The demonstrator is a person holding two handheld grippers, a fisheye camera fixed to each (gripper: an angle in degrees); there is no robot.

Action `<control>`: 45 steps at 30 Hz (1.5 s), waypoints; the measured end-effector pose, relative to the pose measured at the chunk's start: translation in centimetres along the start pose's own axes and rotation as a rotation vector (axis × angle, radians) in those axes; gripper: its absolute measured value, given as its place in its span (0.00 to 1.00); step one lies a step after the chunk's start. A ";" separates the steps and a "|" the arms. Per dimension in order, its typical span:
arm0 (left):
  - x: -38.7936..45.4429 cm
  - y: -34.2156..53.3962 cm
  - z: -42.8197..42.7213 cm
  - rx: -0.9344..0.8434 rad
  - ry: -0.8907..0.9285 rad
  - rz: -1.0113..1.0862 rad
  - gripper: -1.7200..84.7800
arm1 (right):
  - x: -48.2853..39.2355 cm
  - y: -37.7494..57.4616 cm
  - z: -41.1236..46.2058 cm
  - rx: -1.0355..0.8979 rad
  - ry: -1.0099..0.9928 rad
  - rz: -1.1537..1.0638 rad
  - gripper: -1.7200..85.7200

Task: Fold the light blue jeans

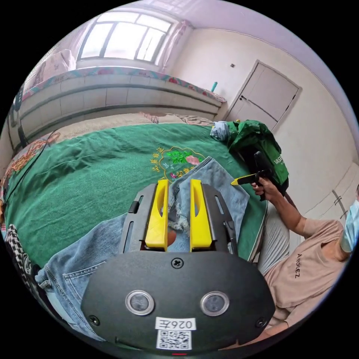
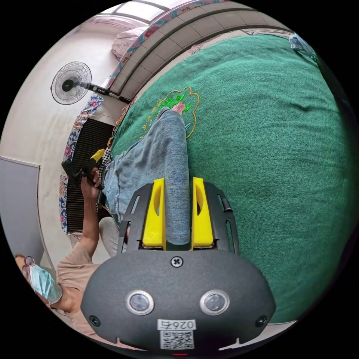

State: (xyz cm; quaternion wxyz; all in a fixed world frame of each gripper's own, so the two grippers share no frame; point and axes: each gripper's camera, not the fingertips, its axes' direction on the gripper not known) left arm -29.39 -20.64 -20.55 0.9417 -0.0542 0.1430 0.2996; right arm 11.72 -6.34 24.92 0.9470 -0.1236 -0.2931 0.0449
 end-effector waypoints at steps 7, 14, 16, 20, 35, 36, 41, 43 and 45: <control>14.6 -1.4 4.5 -0.201 -0.217 0.218 0.04 | -1.8 -0.1 0.3 -0.005 0.081 -0.042 0.09; 29.7 4.9 -0.6 0.120 -1.006 0.339 0.01 | -2.4 -0.3 0.6 -0.020 0.089 -0.057 0.10; 30.9 4.7 -0.9 0.105 -0.886 0.316 0.01 | -2.6 -0.2 0.6 -0.017 0.094 -0.054 0.10; 31.3 1.1 2.5 -0.060 -0.636 0.275 0.01 | -2.8 0.3 0.3 0.009 0.124 -0.037 0.11; 36.1 -7.0 7.7 -0.201 -0.484 0.149 0.02 | -2.8 3.1 0.7 0.056 0.124 -0.039 0.13; 36.6 -7.3 7.4 -0.147 -0.471 0.133 0.03 | -2.9 3.6 0.3 0.075 0.138 -0.044 0.13; 38.2 -9.6 11.0 -0.277 -0.420 0.155 0.02 | -1.9 4.7 0.7 0.087 0.108 -0.036 0.13; 42.3 -9.6 9.4 -0.183 -0.481 0.245 0.01 | -1.6 5.3 0.9 0.088 0.082 -0.038 0.13; 48.5 -8.0 7.0 -0.014 -0.649 0.384 0.01 | -1.6 6.3 0.9 0.104 0.089 -0.056 0.14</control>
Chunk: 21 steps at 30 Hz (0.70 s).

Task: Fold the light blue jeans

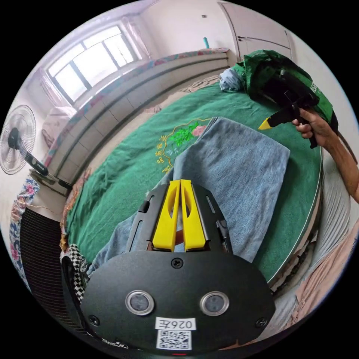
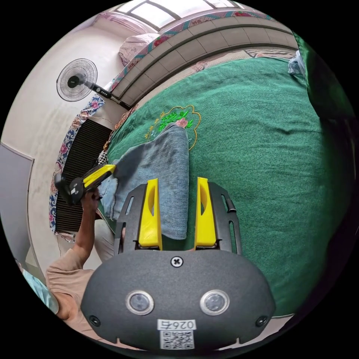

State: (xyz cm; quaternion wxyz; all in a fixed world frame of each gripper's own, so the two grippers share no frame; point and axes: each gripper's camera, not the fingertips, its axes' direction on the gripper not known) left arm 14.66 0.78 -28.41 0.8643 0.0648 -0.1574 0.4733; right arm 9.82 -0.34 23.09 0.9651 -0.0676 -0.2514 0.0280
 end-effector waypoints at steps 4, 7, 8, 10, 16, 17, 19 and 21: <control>3.7 0.3 -1.2 0.131 -0.380 0.087 0.01 | 0.6 1.3 -0.1 0.031 0.000 -0.002 0.14; -0.2 -0.6 6.3 -0.080 -0.402 -0.032 0.01 | 1.2 2.3 0.7 0.021 -0.012 0.000 0.14; -2.6 -0.5 10.3 -0.225 -0.330 -0.101 0.01 | 1.4 2.7 1.1 0.018 -0.012 -0.002 0.14; -4.8 -0.1 13.9 -0.371 -0.210 -0.197 0.01 | 1.5 3.4 1.4 0.027 -0.018 -0.013 0.14; -5.2 -3.7 13.0 0.159 1.009 -0.231 0.01 | -1.4 7.4 0.3 0.278 -0.348 -0.296 0.12; -4.4 -5.2 15.1 0.174 1.165 -0.224 0.01 | -1.9 8.5 0.2 0.336 -0.474 -0.378 0.12; -2.6 -7.3 18.9 0.144 1.275 -0.226 0.01 | -2.3 10.2 0.2 0.410 -0.611 -0.456 0.12; 0.0 -9.2 24.6 0.099 1.423 -0.283 0.01 | -2.5 12.7 0.0 0.517 -0.648 -0.551 0.09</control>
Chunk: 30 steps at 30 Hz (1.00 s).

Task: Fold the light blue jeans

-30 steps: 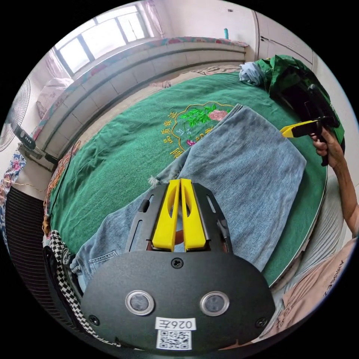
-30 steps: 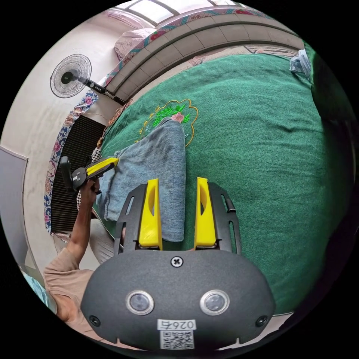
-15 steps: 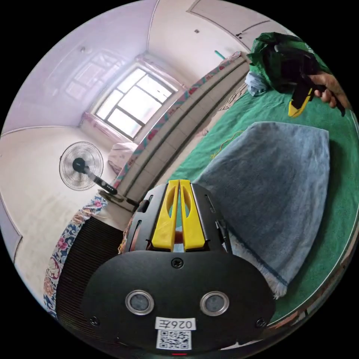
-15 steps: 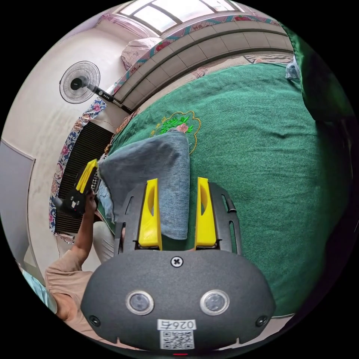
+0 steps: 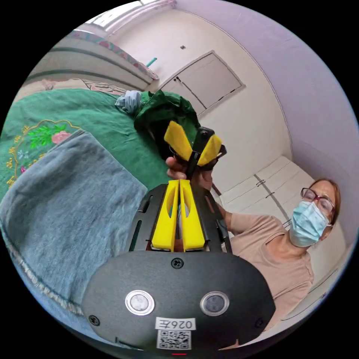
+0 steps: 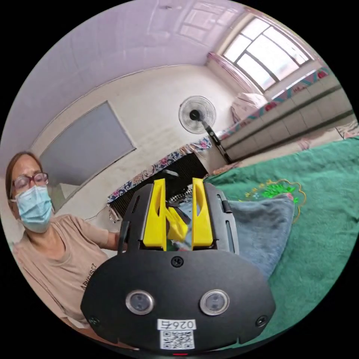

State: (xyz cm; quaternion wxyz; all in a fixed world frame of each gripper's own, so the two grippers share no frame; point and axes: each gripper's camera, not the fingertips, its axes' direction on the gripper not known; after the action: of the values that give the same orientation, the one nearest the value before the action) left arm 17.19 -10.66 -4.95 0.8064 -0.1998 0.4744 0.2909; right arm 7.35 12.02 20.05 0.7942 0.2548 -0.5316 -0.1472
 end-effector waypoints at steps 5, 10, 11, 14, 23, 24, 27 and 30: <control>-11.2 -1.1 5.4 0.094 0.332 -0.224 0.01 | -1.2 2.9 -1.5 0.093 0.126 -0.127 0.05; -21.7 2.0 7.2 0.285 0.595 -0.498 0.01 | 0.8 5.5 -2.8 0.085 0.235 -0.159 0.01; -22.9 2.0 7.5 0.271 0.612 -0.555 0.01 | 1.5 6.0 -2.7 0.058 0.260 -0.151 0.01; -24.4 1.3 7.8 0.247 0.527 -0.685 0.01 | 3.0 6.5 -2.2 -0.078 0.276 -0.060 0.01; -23.9 -0.6 6.8 0.240 0.479 -0.716 0.01 | 3.5 8.9 -7.4 0.002 0.412 0.064 0.01; -23.6 -0.8 6.6 0.240 0.479 -0.716 0.01 | 3.7 9.3 -8.3 0.019 0.401 0.098 0.01; -22.6 -1.4 6.1 0.240 0.479 -0.717 0.01 | 3.5 9.9 -10.3 0.063 0.406 0.121 0.01; -21.2 -1.9 5.5 0.240 0.479 -0.717 0.01 | 3.0 10.5 -11.7 0.088 0.463 0.096 0.01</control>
State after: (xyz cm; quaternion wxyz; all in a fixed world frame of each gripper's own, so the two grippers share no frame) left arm 13.92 -14.74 16.43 0.7412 -0.3186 0.5789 -0.1187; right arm 18.86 22.08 24.73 0.8892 0.2907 -0.3526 -0.0238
